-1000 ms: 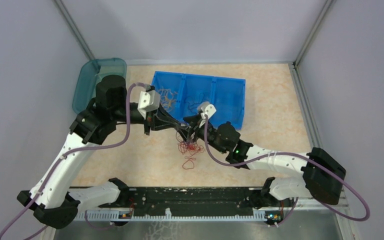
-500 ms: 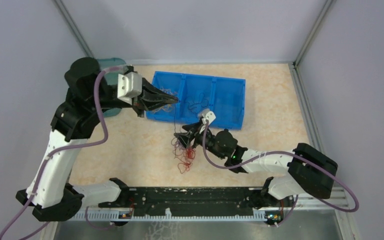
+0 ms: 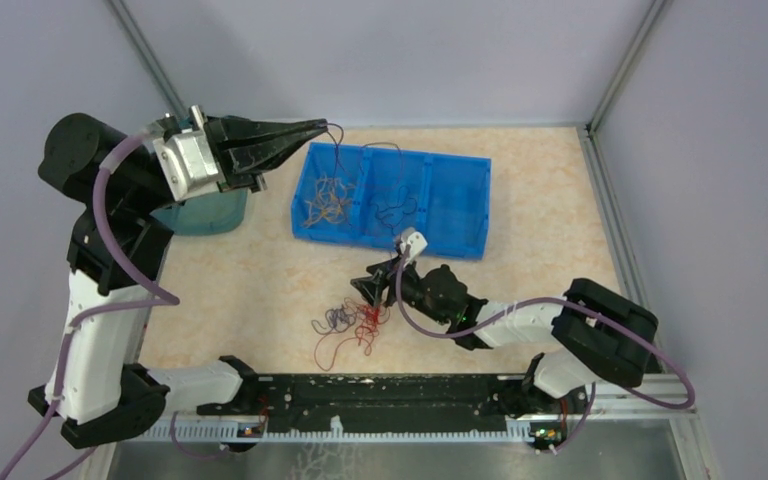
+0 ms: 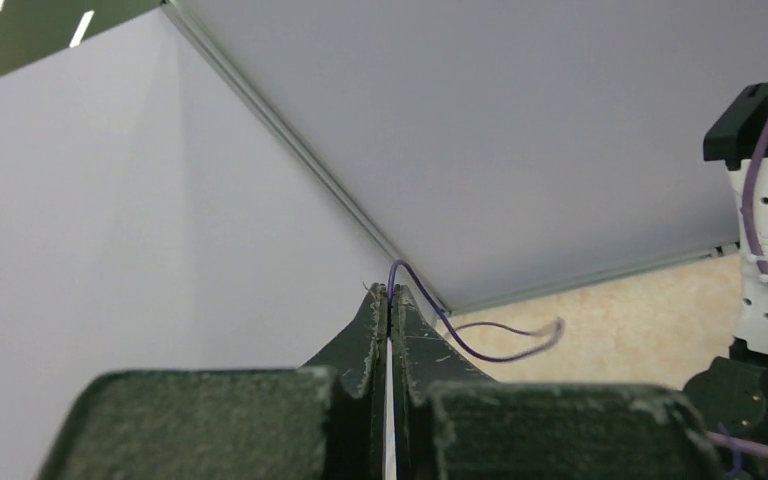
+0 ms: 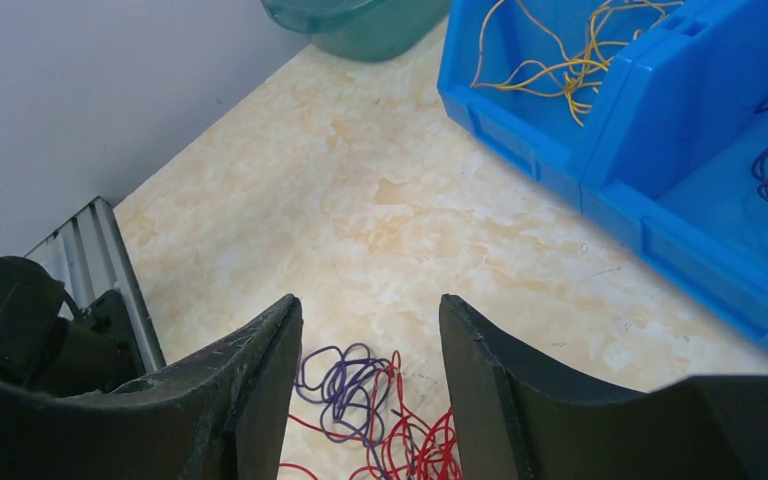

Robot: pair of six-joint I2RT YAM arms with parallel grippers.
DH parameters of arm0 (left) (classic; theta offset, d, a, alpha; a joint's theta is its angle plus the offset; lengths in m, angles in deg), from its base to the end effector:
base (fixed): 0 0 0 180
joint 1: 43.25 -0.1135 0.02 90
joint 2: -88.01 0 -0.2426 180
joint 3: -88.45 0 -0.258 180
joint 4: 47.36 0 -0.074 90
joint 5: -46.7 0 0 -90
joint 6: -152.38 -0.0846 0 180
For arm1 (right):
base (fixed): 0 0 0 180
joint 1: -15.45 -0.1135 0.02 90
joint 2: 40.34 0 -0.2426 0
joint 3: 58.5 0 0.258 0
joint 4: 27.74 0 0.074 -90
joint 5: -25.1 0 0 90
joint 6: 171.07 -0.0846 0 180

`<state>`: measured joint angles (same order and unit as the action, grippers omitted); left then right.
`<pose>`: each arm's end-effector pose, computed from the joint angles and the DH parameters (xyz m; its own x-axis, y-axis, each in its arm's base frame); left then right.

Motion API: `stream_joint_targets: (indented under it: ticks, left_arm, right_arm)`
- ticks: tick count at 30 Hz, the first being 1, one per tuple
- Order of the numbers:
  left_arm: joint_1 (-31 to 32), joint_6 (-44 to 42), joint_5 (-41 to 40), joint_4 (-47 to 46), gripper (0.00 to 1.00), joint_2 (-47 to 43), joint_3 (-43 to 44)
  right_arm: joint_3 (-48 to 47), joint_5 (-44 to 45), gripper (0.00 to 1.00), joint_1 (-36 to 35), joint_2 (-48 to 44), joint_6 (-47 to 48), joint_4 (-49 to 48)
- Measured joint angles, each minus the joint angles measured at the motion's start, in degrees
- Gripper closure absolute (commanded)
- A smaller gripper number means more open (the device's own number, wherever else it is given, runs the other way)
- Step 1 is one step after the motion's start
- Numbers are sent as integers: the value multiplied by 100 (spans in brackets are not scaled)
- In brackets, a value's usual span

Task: Untangle the cables

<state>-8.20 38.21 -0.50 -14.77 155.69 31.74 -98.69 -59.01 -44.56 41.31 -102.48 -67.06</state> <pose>0.1298 -0.1612 0.6040 0.6742 -0.1060 -0.7309 0.7204 0.3123 0.6192 0.1755 0.2868 0.1768 -0.3132 0.1838 -0.9317 -0.7476 0.5574 0.3612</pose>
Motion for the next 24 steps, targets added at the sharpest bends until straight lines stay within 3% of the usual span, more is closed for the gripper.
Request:
stream_joint_targets:
  ticks: [10, 17, 24]
  left_arm:
    - [2, -166, -83, -240, 100, -26, -317]
    - [2, -321, -240, -391, 100, -155, -1478]
    - [2, -352, -629, -914, 100, -22, -2566]
  right_arm:
    - [50, 208, 42, 15, -673, 79, 358]
    - [48, 817, 41, 479, -1836, 138, 1130]
    - [-168, 2094, 41, 994, -2461, 177, 2586]
